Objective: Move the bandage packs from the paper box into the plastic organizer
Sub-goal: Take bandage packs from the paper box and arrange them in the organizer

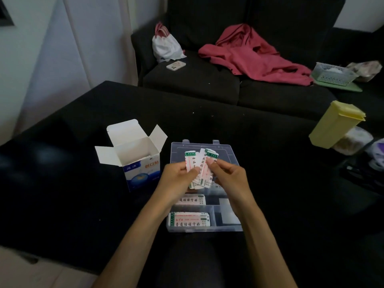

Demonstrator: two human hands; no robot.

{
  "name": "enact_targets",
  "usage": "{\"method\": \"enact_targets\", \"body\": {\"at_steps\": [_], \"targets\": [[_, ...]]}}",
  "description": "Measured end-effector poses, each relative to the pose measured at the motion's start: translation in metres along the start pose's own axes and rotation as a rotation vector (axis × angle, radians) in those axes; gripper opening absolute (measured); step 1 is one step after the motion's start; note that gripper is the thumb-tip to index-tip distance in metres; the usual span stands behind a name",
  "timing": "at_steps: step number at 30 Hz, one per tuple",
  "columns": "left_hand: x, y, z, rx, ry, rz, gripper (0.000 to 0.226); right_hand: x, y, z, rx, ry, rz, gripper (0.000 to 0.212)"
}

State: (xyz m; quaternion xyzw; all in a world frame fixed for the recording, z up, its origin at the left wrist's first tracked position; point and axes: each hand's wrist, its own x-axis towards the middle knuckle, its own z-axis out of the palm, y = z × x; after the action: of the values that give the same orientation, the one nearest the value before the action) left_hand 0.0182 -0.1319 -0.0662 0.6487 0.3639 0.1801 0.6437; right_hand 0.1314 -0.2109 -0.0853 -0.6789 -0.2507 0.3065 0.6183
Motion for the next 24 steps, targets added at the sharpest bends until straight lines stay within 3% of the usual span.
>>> {"method": "enact_targets", "body": {"at_steps": [10,15,19,24], "targets": [[0.004,-0.002,0.002,-0.105,0.142,0.005,0.022,0.005,0.000,-0.015,0.086,0.137,0.020,0.017],[0.004,0.000,-0.002,-0.010,0.214,0.060,0.028,0.021,0.005,-0.041,-0.187,0.268,-0.087,0.058],[0.006,-0.001,-0.005,0.005,0.225,0.070,0.032,0.025,0.019,-0.049,-0.504,0.224,-0.254,0.039],[0.007,-0.001,-0.007,-0.029,0.242,0.074,0.031,0.009,0.036,-0.037,-0.476,0.215,-0.416,0.030]]}}
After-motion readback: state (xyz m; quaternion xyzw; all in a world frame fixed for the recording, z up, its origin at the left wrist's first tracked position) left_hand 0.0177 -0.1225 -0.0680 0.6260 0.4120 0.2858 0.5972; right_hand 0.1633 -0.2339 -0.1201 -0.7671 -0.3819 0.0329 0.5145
